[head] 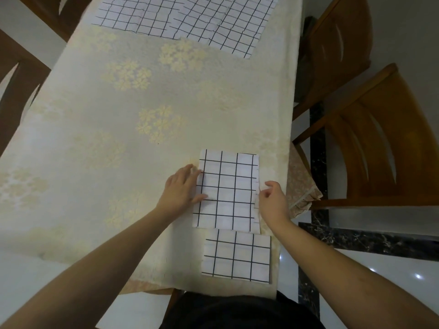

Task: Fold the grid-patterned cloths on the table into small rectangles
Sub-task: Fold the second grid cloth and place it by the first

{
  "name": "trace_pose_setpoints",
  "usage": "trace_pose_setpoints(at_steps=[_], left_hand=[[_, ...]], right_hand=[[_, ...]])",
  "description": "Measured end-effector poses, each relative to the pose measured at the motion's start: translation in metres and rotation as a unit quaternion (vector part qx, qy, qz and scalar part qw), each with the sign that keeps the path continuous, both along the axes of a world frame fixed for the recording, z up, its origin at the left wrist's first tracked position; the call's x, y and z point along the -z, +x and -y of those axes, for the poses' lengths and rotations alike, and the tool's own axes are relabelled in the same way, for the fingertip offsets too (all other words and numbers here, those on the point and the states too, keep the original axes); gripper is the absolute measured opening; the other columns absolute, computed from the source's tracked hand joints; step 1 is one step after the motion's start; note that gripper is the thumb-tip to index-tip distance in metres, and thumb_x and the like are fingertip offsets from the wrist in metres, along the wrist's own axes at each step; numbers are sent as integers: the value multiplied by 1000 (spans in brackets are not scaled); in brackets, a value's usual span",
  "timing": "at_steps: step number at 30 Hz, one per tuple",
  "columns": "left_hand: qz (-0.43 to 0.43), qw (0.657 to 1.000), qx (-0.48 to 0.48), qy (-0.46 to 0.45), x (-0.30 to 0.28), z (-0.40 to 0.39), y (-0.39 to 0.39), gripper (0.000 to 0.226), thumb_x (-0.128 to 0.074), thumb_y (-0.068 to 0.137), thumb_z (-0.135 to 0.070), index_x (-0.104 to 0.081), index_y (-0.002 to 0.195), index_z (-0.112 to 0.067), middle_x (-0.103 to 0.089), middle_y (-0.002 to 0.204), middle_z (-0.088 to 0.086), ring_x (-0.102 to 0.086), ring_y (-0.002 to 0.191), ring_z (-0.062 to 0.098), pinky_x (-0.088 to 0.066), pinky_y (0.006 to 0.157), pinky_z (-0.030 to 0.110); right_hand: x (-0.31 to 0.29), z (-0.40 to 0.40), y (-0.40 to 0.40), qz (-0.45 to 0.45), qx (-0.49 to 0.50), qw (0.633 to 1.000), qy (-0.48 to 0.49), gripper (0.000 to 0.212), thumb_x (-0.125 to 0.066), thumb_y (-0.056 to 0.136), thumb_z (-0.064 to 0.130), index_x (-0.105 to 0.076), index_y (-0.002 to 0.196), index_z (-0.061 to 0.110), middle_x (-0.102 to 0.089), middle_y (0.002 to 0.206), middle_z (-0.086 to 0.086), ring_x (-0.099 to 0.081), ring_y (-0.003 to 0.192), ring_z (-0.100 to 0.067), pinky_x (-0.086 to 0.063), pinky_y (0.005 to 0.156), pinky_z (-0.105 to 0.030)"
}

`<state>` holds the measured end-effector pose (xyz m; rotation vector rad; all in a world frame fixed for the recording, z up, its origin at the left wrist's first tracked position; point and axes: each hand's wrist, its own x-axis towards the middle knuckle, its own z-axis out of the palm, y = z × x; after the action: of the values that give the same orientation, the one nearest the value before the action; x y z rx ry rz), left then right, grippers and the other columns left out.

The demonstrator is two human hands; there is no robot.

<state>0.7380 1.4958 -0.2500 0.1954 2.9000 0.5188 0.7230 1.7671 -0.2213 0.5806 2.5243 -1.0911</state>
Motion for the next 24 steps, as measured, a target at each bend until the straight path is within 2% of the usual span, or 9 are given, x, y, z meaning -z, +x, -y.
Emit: trace_pose_setpoints(at_steps=[2,4,7,10,12,14,16,20,24], left_hand=[[-4,987,-143,77,-6,-11,-1,38,-60,93,-33,-59,123,-11,-54,125,14,-55,109,32,-45,91,41],[66,956,-255,129,-10,-17,-4,24,-56,96,-25,-64,112,-9,-58,111,11,-57,88,23,-45,79,31],[129,937,-292,139,-12,-21,-9,20,-58,94,-23,-67,104,-9,-61,103,9,-57,79,20,-43,73,27],[168,931,-284,155,-19,-24,-16,14,-61,93,-24,-62,82,-15,-57,82,7,-53,68,22,-41,66,26],[185,921,-300,168,-21,-25,-17,11,-62,94,-24,-65,87,-16,-59,87,6,-55,71,21,-43,68,26],[192,904,-328,195,-24,-26,-16,17,-63,94,-23,-70,101,-10,-64,97,6,-60,77,19,-45,69,25],[195,885,-354,231,-26,-27,-15,17,-63,93,-22,-69,103,-9,-66,95,4,-59,77,16,-44,65,23],[185,857,-377,297,-34,-28,-10,11,-60,94,-24,-67,97,-15,-65,86,-1,-57,76,15,-43,59,22],[181,819,-377,393,-37,-24,-6,12,-59,95,-23,-64,101,-14,-69,90,3,-63,81,20,-54,72,31]], right_hand=[[0,0,0,20,17,1000,0,34,-43,98,15,-48,132,17,-63,94,-4,-61,76,-20,-39,52,-23],[-2,-1,-1,46,42,998,-19,34,-44,98,16,-48,132,17,-61,98,-3,-61,82,-22,-43,60,-25],[-3,1,-7,79,78,992,-60,33,-49,97,17,-50,129,13,-56,104,-3,-57,86,-20,-45,72,-27],[-4,3,-12,95,90,987,-97,33,-54,94,15,-53,127,10,-57,97,-3,-55,72,-14,-44,60,-25],[-5,4,-14,104,90,984,-113,31,-57,94,16,-53,124,10,-56,91,1,-51,68,-10,-43,57,-23],[-8,4,-15,106,81,983,-125,37,-59,93,19,-53,128,9,-59,104,-1,-52,78,-13,-45,70,-25],[-8,4,-15,102,88,980,-144,43,-62,92,21,-52,131,6,-58,115,-7,-51,89,-15,-44,81,-26],[-12,3,-14,96,128,966,-205,42,-66,90,23,-53,127,8,-57,110,-5,-53,73,-11,-42,60,-22],[-13,-2,-15,96,153,950,-255,37,-67,89,23,-57,124,14,-60,108,-6,-52,68,-12,-43,61,-22]])
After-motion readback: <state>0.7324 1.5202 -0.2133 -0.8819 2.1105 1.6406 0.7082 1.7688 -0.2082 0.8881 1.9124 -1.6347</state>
